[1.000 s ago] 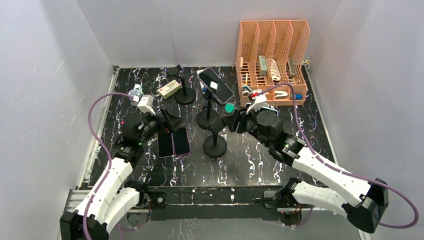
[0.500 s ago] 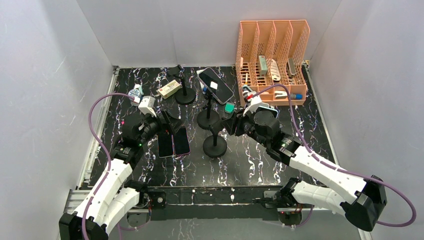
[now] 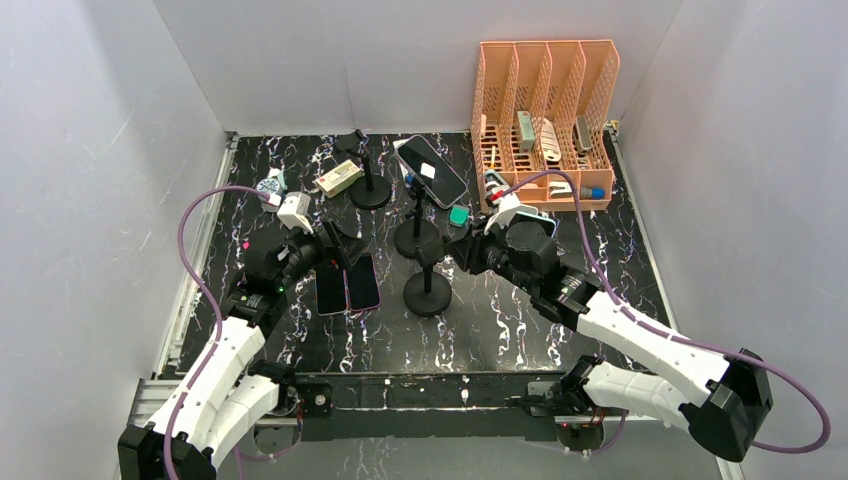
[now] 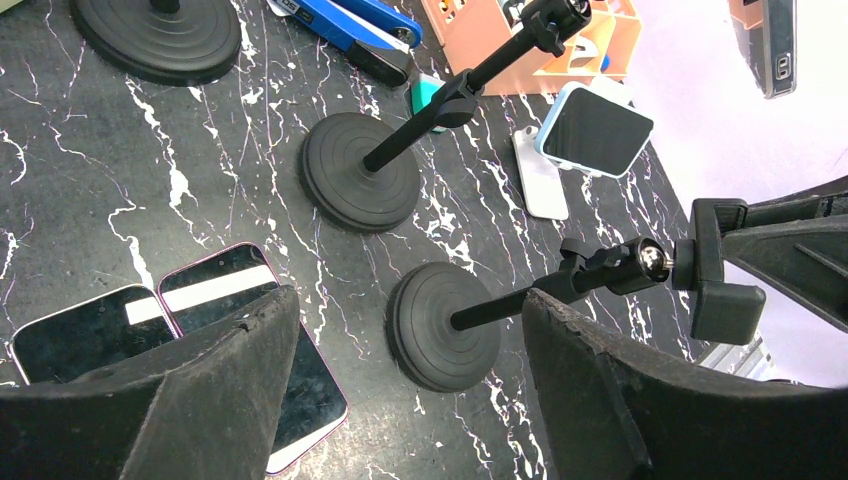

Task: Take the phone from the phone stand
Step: Pick up the phone stand at the center of the board.

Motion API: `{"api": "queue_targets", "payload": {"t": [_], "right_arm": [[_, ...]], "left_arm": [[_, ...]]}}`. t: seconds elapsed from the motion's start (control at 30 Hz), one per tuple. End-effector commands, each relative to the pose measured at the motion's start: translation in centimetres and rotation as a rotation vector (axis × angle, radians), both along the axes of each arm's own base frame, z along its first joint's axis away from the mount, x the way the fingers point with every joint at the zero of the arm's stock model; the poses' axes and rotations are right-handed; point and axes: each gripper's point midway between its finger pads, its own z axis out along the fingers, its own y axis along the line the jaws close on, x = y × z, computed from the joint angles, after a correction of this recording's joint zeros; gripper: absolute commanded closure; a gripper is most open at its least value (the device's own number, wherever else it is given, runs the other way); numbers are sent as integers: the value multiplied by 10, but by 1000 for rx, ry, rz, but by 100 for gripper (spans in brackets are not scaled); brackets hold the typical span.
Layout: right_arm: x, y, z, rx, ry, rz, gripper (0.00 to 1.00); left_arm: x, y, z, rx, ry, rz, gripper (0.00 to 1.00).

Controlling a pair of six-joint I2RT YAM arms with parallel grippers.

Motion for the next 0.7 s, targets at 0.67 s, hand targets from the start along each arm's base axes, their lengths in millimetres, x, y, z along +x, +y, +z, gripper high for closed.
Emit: {"api": "queue_targets", "payload": {"t": [0.67], "right_arm": [[-26, 26, 109, 168, -118, 214, 99]], "left_arm": [[8, 40, 9, 123, -14, 207, 22]]}}
